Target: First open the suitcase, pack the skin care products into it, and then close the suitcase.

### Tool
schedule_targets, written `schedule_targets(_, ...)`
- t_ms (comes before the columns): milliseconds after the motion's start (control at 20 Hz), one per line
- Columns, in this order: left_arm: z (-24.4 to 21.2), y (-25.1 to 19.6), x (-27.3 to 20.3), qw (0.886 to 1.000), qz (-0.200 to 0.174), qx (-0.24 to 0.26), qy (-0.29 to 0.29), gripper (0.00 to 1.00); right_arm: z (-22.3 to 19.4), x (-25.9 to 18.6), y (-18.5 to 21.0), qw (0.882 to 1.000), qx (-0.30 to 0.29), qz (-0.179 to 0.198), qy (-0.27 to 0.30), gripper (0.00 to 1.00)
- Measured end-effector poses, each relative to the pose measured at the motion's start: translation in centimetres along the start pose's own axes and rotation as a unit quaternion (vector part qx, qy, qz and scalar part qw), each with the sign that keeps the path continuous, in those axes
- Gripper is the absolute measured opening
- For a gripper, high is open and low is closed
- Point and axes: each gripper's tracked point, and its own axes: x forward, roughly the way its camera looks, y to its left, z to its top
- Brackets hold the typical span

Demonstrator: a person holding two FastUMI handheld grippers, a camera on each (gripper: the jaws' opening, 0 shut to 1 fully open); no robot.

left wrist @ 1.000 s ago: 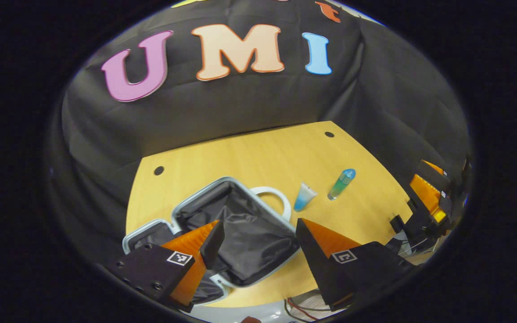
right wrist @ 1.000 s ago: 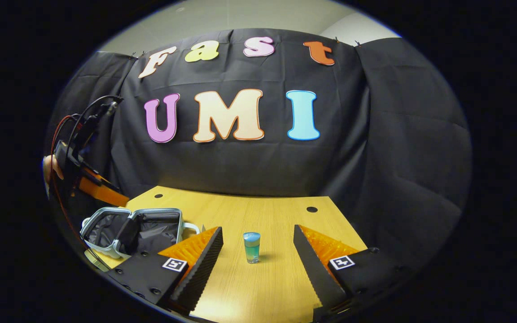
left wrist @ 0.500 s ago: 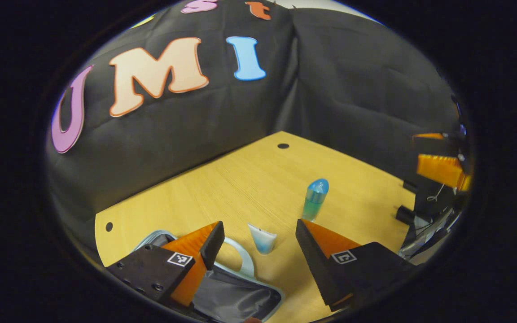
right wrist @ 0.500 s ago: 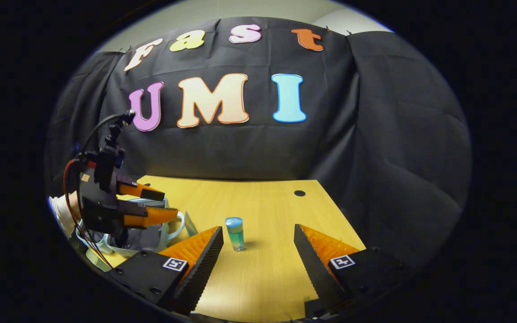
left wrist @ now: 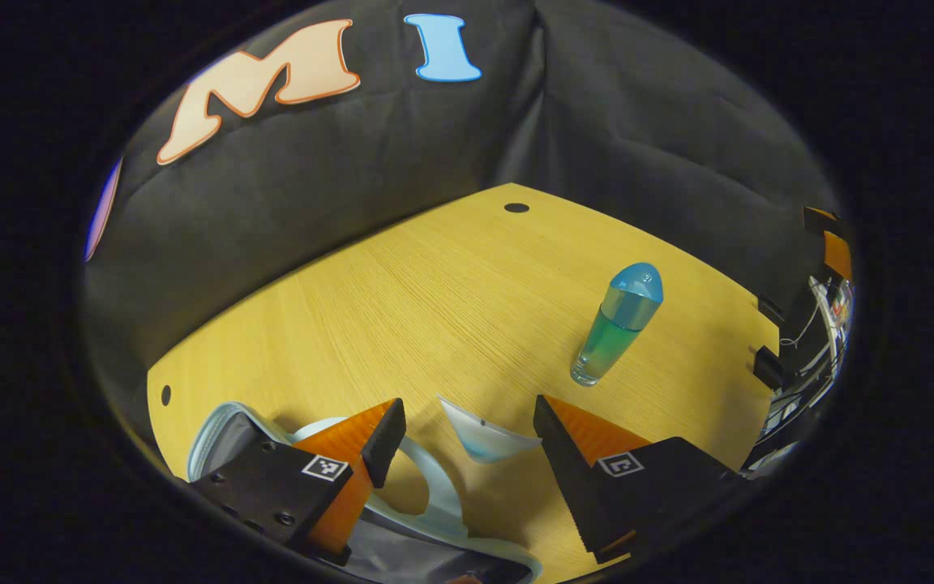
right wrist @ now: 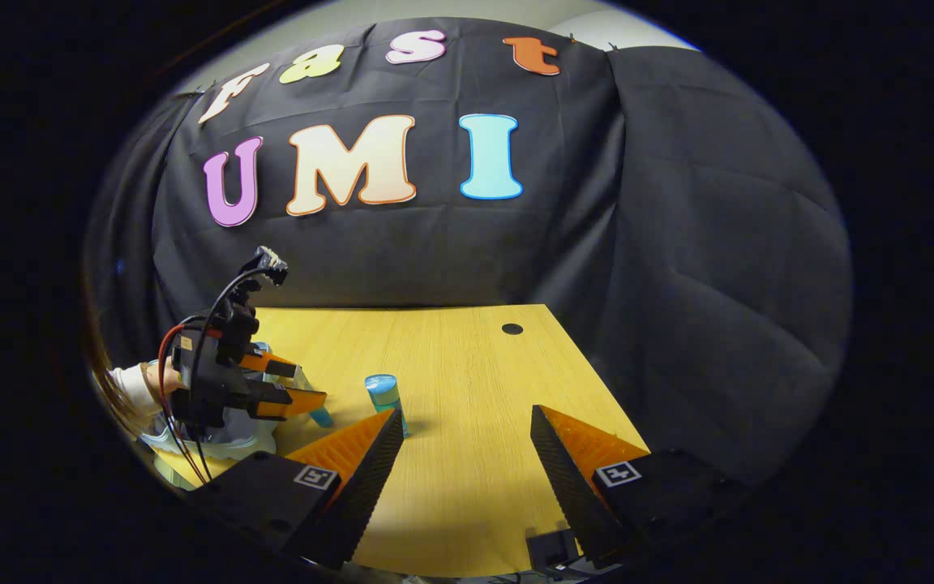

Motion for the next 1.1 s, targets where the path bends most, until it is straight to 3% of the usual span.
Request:
schedule_targets(250,-1.5,-1.3,1.5,0.999,-0.028,-0.019,0.025,0.93,-1.9,1.7,-0.4,1.0,0.002,0.009,0.026,0.99)
schedule_targets(400,-1.7,-1.1,2.2,0.999,-0.023,-0.018,0.032,0.77,-2.6,2.9,-0.1,0.999,0.006,0.019,0.031,0.99)
schedule_targets(550,-2.1,-1.1,3.1,0.999,-0.025,-0.02,0.04,0.69,-3.4,4.9,1.3,0.998,0.006,0.047,0.037,0.99)
schedule_targets(650,-2.5,-1.4,3.3,0.998,-0.032,-0.026,0.048,0.49,-4.2,6.7,2.9,0.996,-0.005,0.077,0.045,0.99)
schedule_targets(900,-2.3,-1.8,3.4,0.997,-0.05,-0.047,0.042,0.24,-7.5,10.9,7.1,0.986,-0.039,0.144,0.079,0.96)
schedule_targets(1100,-1.6,-1.8,3.0,0.995,-0.056,-0.075,0.032,0.21,-10.2,14.3,9.8,0.977,-0.041,0.181,0.105,0.98)
